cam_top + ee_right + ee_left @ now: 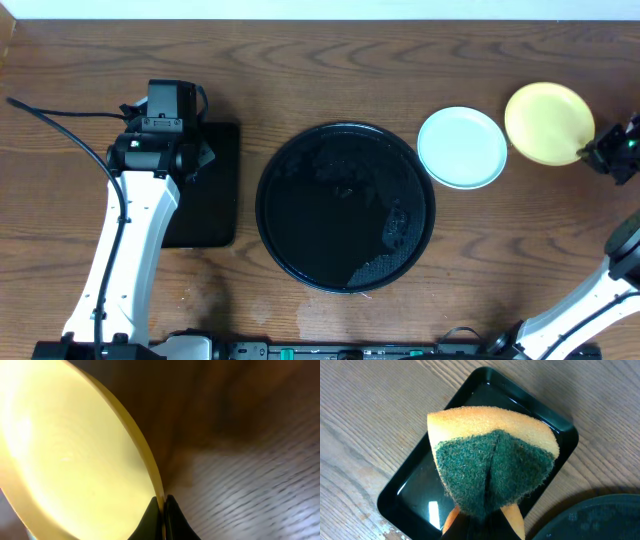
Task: Clean dirty plates on tray and stack at the side
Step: 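Grip the yellow plate rim and lift it onto the green stack, then release the yellow plate on the stack and raise the right gripper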
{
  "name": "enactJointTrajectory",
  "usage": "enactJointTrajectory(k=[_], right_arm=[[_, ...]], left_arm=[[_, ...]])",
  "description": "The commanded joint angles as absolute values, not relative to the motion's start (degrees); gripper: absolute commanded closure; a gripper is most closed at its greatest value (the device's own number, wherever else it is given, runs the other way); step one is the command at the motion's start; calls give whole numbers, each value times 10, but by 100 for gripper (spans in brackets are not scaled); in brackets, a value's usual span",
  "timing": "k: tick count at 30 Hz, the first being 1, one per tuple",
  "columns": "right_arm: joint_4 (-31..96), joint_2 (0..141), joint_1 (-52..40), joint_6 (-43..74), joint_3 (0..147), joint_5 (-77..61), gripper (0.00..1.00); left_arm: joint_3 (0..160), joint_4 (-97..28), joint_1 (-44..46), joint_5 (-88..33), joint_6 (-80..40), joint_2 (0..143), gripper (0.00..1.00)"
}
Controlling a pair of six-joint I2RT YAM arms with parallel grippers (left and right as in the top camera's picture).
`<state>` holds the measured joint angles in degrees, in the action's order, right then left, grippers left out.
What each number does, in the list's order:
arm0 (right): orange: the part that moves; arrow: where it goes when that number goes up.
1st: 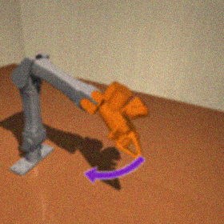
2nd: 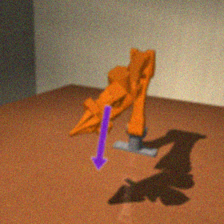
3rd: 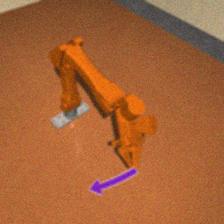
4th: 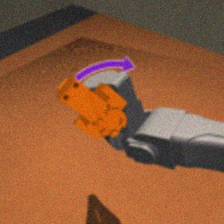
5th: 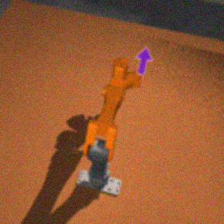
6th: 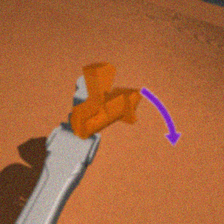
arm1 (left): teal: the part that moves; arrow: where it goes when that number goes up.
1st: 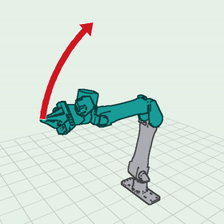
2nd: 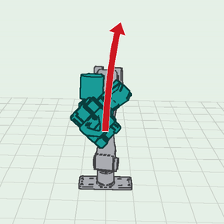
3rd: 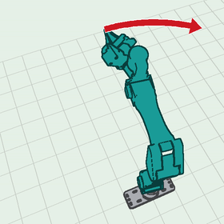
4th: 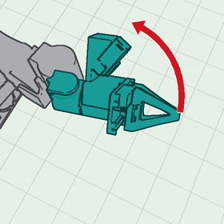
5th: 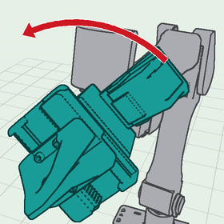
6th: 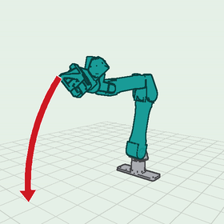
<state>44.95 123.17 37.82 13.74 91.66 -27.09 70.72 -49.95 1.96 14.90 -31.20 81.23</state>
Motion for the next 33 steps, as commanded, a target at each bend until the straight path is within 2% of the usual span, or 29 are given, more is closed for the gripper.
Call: enactJointTrajectory(k=[1,5,10,20,26,33], right_arm=[[450,1176,370,119,918,-316,99],[467,1152,358,107,918,-329,99],[487,1154,287,81,915,-310,99],[455,1175,107,181,893,-43,99],[460,1190,96,187,892,-24,99],[525,1190,101,166,892,-27,99]], left_arm=[[705,-501,17,150,-305,817,92],[705,-501,17,150,-305,816,92],[705,-501,17,150,-305,816,92],[705,-501,17,150,-305,816,92],[705,-501,17,150,-305,817,92],[705,-501,17,150,-305,817,92]])
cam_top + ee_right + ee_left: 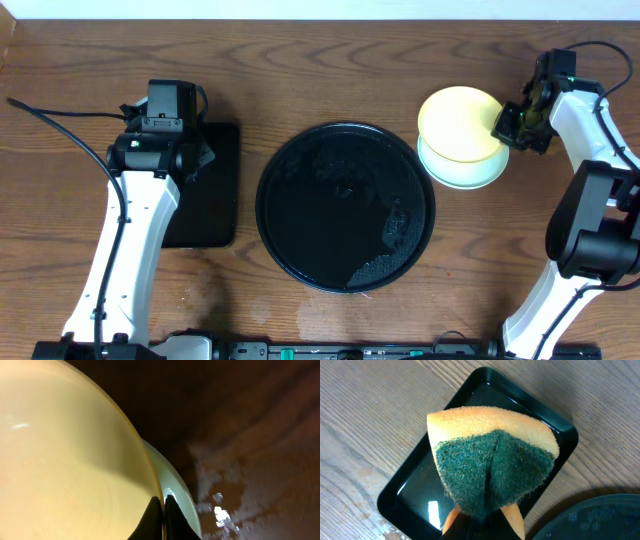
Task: Clean dirty plates on tray and stack at the side
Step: 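Release the yellow plate on the stack and raise the right gripper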
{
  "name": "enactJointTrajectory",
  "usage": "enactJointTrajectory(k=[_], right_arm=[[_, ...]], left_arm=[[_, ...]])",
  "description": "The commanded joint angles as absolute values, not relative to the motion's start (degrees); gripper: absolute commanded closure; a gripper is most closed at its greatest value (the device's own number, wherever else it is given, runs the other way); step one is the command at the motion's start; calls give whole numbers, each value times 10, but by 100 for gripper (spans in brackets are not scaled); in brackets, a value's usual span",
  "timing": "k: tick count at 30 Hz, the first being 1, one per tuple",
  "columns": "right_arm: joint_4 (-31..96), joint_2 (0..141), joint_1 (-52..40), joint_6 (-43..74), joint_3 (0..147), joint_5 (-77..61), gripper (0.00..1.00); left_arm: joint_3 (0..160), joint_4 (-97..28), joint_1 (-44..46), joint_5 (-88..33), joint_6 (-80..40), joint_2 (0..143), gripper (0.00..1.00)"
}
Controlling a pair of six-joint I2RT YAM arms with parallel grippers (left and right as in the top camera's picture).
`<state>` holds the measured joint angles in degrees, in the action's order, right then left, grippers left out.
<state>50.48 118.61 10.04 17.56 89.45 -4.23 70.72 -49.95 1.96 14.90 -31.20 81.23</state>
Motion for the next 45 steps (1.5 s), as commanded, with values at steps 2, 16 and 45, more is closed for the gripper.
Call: enactJointTrajectory(k=[2,16,45], right_arm=[[547,1190,100,149,892,-30,99],[592,1190,96,128,892,10,99],[727,1087,178,76,1007,-66,1]], left_arm=[[705,-501,17,150,-305,816,92],[705,-501,17,150,-305,817,92],[705,-479,15,151,-298,816,92]])
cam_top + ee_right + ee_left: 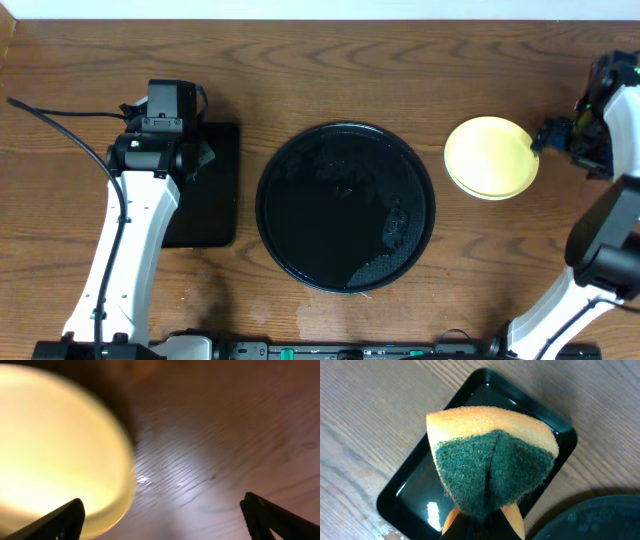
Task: Clean dirty plates on tray and stack at the side
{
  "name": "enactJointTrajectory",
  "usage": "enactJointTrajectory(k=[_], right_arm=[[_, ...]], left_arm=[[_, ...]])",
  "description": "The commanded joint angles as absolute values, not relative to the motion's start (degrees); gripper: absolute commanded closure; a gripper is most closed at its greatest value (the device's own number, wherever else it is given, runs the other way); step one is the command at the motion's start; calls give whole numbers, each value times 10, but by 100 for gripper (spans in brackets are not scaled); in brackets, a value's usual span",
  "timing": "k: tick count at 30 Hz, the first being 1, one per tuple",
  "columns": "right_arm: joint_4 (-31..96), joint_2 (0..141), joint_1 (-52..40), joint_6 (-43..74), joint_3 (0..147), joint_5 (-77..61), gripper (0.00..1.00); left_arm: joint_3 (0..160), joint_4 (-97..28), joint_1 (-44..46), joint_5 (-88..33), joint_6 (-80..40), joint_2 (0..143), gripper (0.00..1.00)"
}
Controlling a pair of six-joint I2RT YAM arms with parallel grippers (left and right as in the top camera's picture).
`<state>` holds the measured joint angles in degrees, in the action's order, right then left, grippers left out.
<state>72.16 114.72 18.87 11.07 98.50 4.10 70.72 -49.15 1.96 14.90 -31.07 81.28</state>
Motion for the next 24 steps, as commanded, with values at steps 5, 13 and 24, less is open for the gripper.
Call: enactJointTrajectory(k=[5,13,24], right_arm=[[744,1025,150,4,1007,-235,1],[754,966,48,4,1007,-242,1],[753,965,-67,17,1007,-239,1]], left_arm=[[704,-456,-8,148,-294,817,92],[675,-447,-39,92,-293,875,92],[675,-446,-39,25,-281,971,74]])
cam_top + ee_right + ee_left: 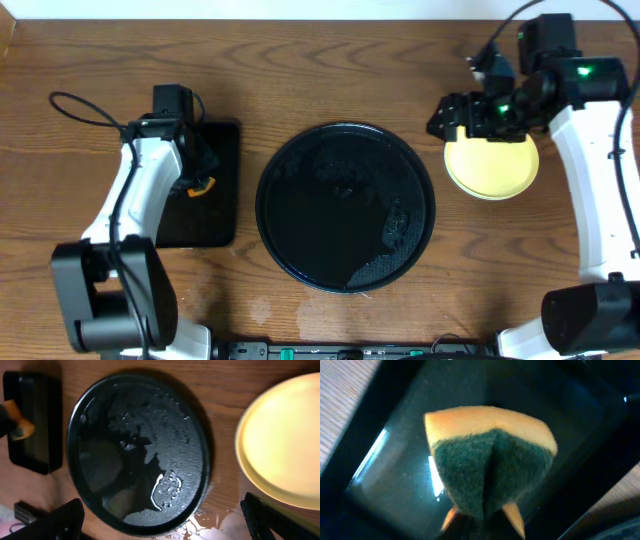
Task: Clean dirty plates on tray and stack at the side
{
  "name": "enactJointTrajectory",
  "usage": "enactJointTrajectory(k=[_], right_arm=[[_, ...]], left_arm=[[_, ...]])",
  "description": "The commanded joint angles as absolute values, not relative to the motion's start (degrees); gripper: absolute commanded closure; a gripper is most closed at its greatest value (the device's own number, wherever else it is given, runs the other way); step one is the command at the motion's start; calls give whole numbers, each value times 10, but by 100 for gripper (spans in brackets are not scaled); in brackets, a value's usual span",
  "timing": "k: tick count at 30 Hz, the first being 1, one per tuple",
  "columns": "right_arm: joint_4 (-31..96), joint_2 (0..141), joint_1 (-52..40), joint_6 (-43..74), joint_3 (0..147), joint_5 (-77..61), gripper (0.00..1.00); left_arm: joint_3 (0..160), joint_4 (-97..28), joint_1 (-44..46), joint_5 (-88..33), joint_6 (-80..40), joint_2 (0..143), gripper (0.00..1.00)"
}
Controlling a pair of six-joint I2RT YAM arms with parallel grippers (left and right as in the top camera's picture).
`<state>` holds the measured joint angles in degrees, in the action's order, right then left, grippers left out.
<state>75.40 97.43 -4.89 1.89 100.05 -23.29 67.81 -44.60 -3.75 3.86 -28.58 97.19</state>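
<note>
A yellow plate [492, 165] lies flat to the right of the round black tray [290, 150]; it also shows in the right wrist view [285, 440]. The tray [85, 415] is wet and carries no plates. My right gripper [450, 115] hangs open over the plate's upper left edge with nothing between its fingers [167, 520]. My left gripper [195, 185] is shut on a yellow and green sponge [490, 465], low inside the small black rectangular tray [215, 225].
Water is pooled on the wood [220, 520] by the round tray's near right edge. The small rectangular tray [395, 475] has a wet, shiny floor. Both arms' bases stand at the table's front edge.
My right gripper, open at the plate's right then, now hangs open above its upper left, looking down on the round tray. My left gripper has brought the sponge down into the small tray.
My right gripper first held the yellow plate by its rim at the far right, beside a white plate. Then it held it over the white plate. Then the yellow plate lay on the white one, gripper open. The left held the sponge above the small tray, now in it.
</note>
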Motion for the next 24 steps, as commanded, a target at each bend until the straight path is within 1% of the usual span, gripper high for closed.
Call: enactJointTrajectory(k=[1,2,3,4,10,13,17,20,21,22,24], right_arm=[[753,965,-74,17,1007,-239,1],[753,964,-82,17,1007,-239,1],[753,964,-91,17,1007,-239,1],[752,964,-98,17,1007,-239,1],[741,960,-135,27,1007,-238,1],[742,949,-144,27,1007,-238,1],[743,913,-150,30,1007,-237,1],[767,871,-160,30,1007,-196,1],[781,857,-165,30,1006,-169,1],[801,839,-173,30,1005,-137,1],[834,810,-188,33,998,-94,1]], left_arm=[[675,-446,-39,25,-281,971,62],[675,-446,-39,25,-281,971,47],[675,-446,-40,25,-281,971,38],[675,-446,-40,25,-281,971,34],[685,-448,-40,25,-256,961,34],[712,-474,-40,25,-251,940,34],[744,-514,-39,20,-251,884,34],[748,-529,-39,19,-251,821,33],[748,-534,-39,19,-251,802,30],[748,-538,-39,19,-251,783,25],[748,-540,-39,19,-251,753,21]])
